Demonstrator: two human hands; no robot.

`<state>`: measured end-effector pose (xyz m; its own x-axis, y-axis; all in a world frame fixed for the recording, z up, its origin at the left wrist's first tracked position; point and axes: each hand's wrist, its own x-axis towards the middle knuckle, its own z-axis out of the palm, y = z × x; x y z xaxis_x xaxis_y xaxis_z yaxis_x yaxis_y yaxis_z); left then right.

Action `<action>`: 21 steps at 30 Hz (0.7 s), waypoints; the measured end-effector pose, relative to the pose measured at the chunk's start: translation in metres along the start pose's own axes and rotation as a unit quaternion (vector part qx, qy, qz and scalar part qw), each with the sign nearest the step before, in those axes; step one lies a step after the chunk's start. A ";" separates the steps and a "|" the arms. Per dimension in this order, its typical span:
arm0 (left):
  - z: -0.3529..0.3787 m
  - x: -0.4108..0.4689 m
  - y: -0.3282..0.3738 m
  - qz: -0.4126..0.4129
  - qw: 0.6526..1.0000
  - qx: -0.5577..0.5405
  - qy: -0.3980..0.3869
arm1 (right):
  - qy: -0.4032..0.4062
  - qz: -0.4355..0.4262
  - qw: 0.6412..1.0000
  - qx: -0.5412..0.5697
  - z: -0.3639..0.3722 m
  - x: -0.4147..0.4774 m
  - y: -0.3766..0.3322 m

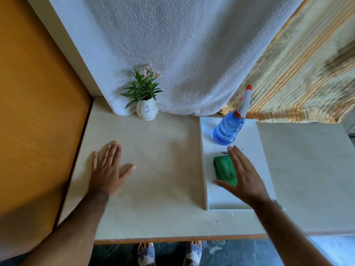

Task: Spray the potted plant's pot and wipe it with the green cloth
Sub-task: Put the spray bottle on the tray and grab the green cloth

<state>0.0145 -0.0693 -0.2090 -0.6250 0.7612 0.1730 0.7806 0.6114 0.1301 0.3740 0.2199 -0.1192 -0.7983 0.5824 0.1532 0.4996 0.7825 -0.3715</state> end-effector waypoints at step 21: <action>0.006 -0.001 -0.001 0.010 0.999 0.010 0.029 | -0.045 0.048 0.994 -0.090 0.004 -0.002 -0.006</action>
<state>0.0143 -0.0696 -0.2147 -0.6073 0.7597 0.2326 0.7923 0.6006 0.1070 0.3716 0.2134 -0.1209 -0.7674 0.6399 0.0391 0.6201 0.7564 -0.2084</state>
